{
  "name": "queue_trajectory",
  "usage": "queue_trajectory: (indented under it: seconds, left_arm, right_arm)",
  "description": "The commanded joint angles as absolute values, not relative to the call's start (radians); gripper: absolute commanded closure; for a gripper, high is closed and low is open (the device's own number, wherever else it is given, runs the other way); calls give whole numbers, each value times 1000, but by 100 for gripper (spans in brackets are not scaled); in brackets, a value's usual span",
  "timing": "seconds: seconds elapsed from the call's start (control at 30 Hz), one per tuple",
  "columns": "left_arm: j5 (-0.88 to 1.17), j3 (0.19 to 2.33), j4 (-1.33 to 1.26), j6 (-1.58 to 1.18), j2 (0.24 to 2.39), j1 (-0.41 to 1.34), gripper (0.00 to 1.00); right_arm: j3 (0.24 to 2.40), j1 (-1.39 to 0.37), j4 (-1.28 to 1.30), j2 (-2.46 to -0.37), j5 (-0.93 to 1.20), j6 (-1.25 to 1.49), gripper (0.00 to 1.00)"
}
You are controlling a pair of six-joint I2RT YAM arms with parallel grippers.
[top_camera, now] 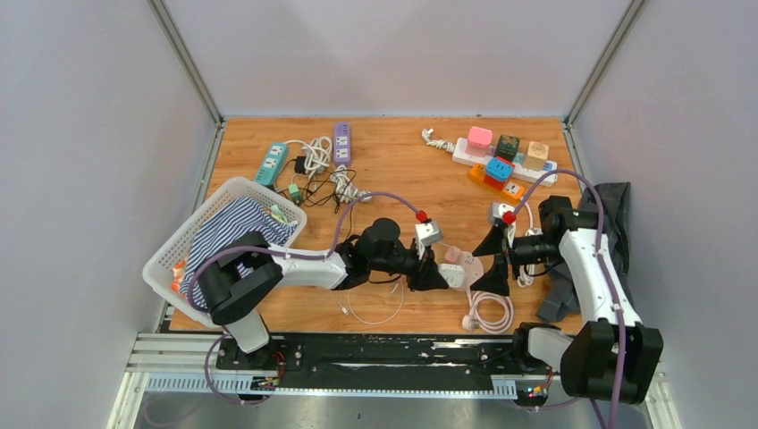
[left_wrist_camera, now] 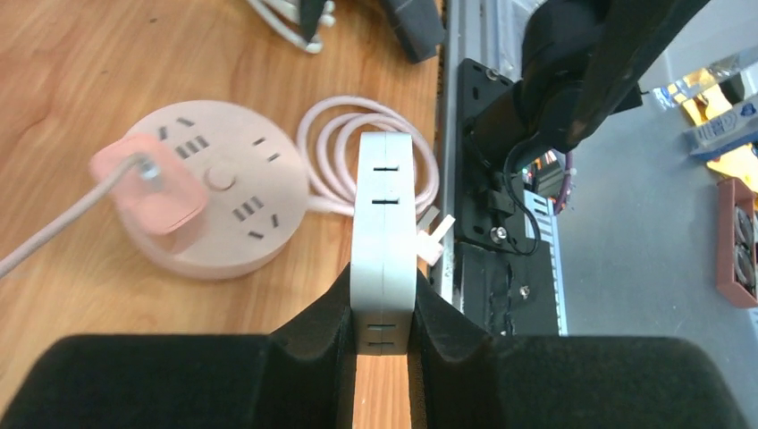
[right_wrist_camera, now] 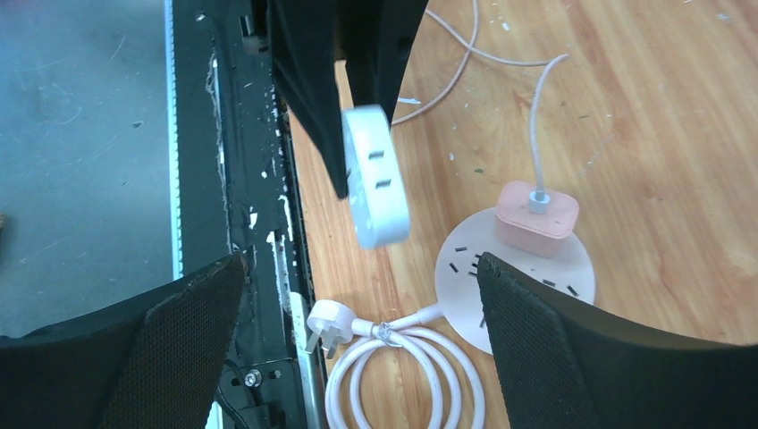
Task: Pull the plug off the socket
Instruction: Place the plug at the center of the board.
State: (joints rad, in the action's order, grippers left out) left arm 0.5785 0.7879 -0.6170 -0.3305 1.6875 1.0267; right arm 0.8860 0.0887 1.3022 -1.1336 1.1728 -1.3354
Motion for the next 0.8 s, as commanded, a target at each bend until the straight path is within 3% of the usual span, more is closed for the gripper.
queue_trajectory:
  seconds: [0.0,0.37,0.57,0.77]
  left_arm:
    - [571,744,-624,-371,1609,961,100]
    - [486,709,-466,-363,1354,713,100]
    - [282,737,-338,-363,1215,579,100]
    - [-69,849,-139,-267,1138,569,100]
  right_arm:
    - [862,143,1293,-1073,1228,-1331,0]
    - [825,163,1218,-1031,1224,-1279,0]
    - [818,167,1183,-1024,1212,-1241,0]
    - [809,171,1160,-1017,1206,-1221,0]
